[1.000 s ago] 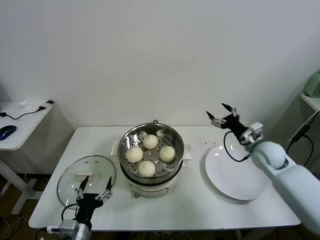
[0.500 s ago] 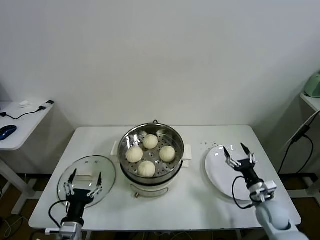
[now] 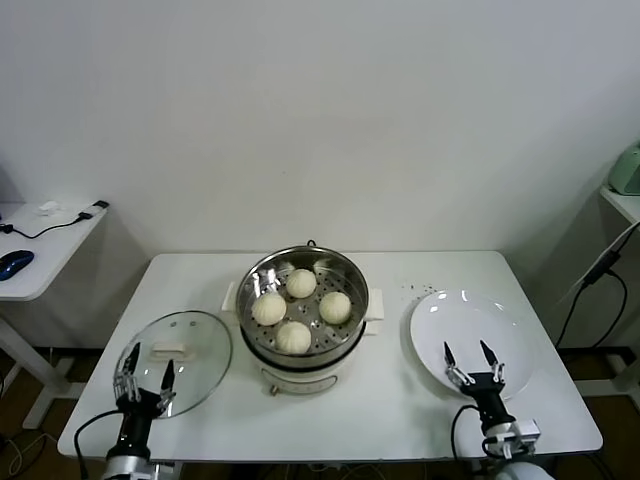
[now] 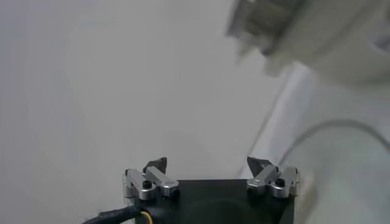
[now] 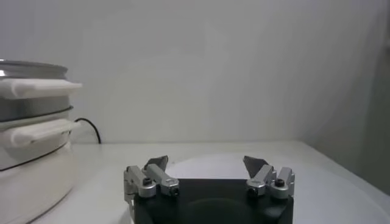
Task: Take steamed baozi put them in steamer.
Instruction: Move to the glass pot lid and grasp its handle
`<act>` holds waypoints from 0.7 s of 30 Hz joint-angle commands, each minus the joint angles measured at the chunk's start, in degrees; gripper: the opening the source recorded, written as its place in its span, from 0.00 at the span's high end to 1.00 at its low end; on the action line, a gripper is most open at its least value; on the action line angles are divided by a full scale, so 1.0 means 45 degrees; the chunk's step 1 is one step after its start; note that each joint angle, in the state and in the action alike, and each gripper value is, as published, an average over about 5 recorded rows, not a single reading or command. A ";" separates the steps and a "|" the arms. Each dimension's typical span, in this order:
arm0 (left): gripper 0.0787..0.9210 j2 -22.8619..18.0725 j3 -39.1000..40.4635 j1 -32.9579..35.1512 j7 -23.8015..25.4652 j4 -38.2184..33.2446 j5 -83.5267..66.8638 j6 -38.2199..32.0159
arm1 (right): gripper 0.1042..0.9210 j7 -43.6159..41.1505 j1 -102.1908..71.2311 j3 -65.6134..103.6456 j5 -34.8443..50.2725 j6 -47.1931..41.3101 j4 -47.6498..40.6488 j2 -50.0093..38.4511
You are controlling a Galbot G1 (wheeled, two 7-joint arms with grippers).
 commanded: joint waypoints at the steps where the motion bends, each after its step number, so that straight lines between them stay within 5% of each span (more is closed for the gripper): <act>1: 0.12 0.0732 0.0006 -0.0993 -0.0864 0.2524 0.4483 0.0709 | 0.12 0.0387 -0.0730 0.0362 -0.0203 -0.0545 0.0628 0.0654; 21: 0.12 0.0987 0.0550 -0.3552 -0.0489 0.4282 0.4495 0.1202 | 0.12 0.0703 -0.0703 0.0597 -0.0364 -0.0838 0.0917 0.0714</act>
